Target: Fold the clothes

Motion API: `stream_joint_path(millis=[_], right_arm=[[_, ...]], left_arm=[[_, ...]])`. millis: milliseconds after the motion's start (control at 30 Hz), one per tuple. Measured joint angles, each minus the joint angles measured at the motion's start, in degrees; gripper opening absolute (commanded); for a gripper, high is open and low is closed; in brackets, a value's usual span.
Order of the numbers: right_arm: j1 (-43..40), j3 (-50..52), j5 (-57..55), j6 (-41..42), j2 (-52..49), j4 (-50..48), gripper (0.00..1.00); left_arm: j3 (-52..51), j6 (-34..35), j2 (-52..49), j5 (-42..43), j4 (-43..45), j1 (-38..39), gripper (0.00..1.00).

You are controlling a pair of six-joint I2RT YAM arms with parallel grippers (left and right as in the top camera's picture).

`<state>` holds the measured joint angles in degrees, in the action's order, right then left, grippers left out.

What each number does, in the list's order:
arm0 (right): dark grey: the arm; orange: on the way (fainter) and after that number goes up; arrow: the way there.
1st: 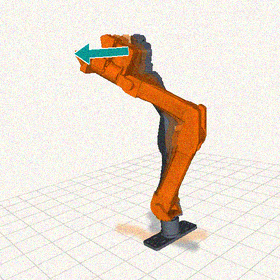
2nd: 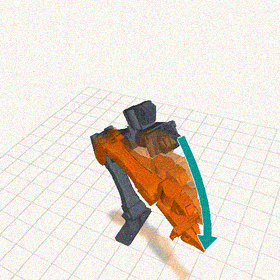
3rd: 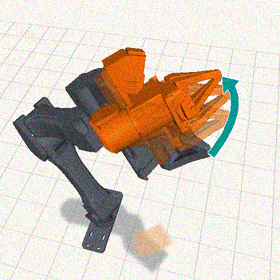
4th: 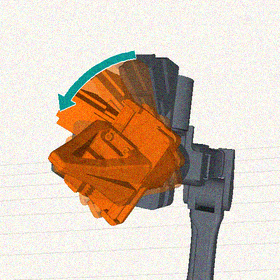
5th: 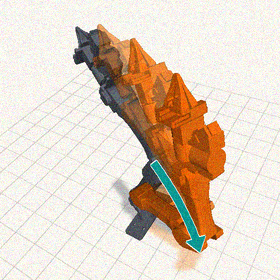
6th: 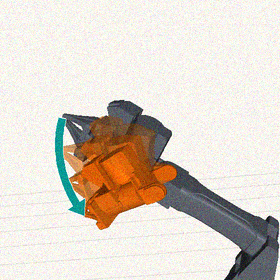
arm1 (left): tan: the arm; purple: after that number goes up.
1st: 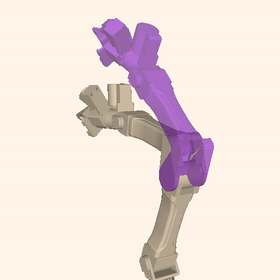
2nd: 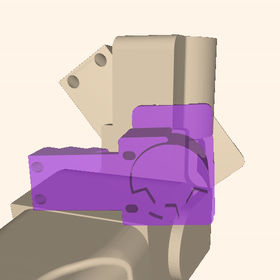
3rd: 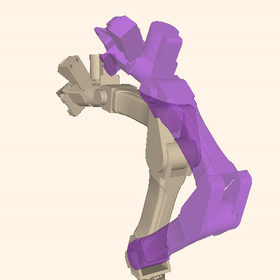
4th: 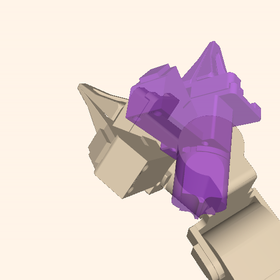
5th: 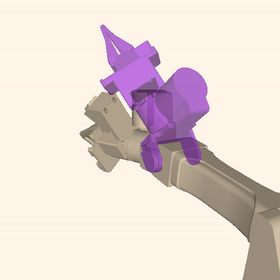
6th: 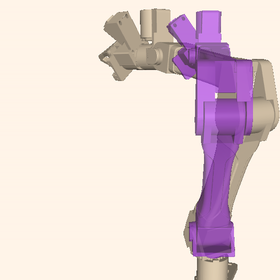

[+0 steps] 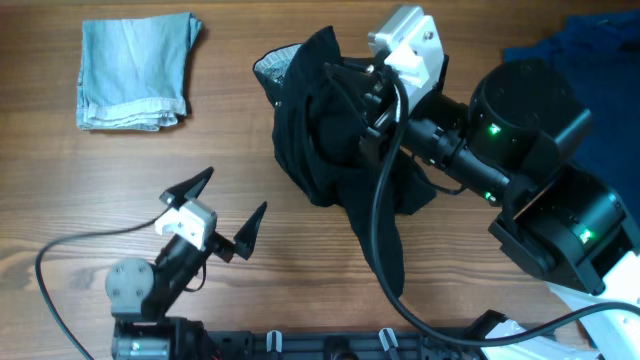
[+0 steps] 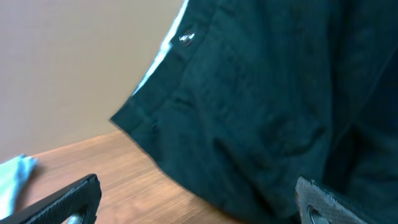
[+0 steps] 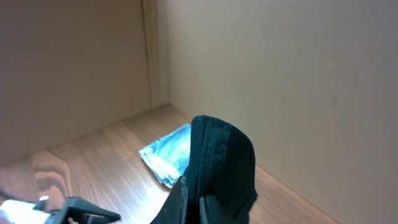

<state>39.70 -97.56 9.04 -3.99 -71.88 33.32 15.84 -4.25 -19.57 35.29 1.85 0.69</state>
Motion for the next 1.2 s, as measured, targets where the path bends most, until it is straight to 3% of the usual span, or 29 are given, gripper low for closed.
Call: stream_joint_path(millis=[100, 167, 200, 267, 333, 400, 633, 967, 1200], right_arm=[[0.0, 0.0, 0.2, 0.0, 1.2, 0.5, 0.04], [0.0, 0.0, 0.1, 0.0, 2.3, 0.5, 0.04], [0.0, 0.0, 0.0, 0.0, 3.1, 0.5, 0.04], [0.0, 0.0, -0.3, 0.0, 4.2, 0.6, 0.04], [-0.1, 0.0, -0.6, 0.0, 5.0, 1.0, 0.04], [-0.1, 0.0, -0.8, 0.0, 5.2, 1.4, 0.04], [-0.1, 0.0, -0.8, -0.2, 5.2, 1.7, 0.04], [-0.1, 0.0, -0.8, -0.9, 6.9, 1.8, 0.04], [-0.1, 0.0, -0.8, -0.9, 6.9, 1.8, 0.04]], left_arm=[[10.2, -1.0, -14.1, 2.8, -7.1, 0.1, 1.0], [20.1, -1.7, -25.7, 4.0, -15.9, 0.0, 1.0], [27.7, -1.9, -33.5, 4.6, -24.4, -0.2, 1.0], [38.3, -2.2, -44.3, 4.9, -30.6, -0.9, 1.0], [50.1, -2.3, -56.5, 5.1, -33.0, -1.8, 1.0], [54.7, -2.4, -62.5, 4.9, -32.7, -2.2, 1.0], [56.4, -6.4, -72.4, 10.9, -28.7, -3.8, 1.0], [56.5, -18.1, -81.5, 29.9, -29.1, -6.6, 0.96], [56.5, -22.1, -86.3, 43.9, -20.6, -6.6, 0.87]])
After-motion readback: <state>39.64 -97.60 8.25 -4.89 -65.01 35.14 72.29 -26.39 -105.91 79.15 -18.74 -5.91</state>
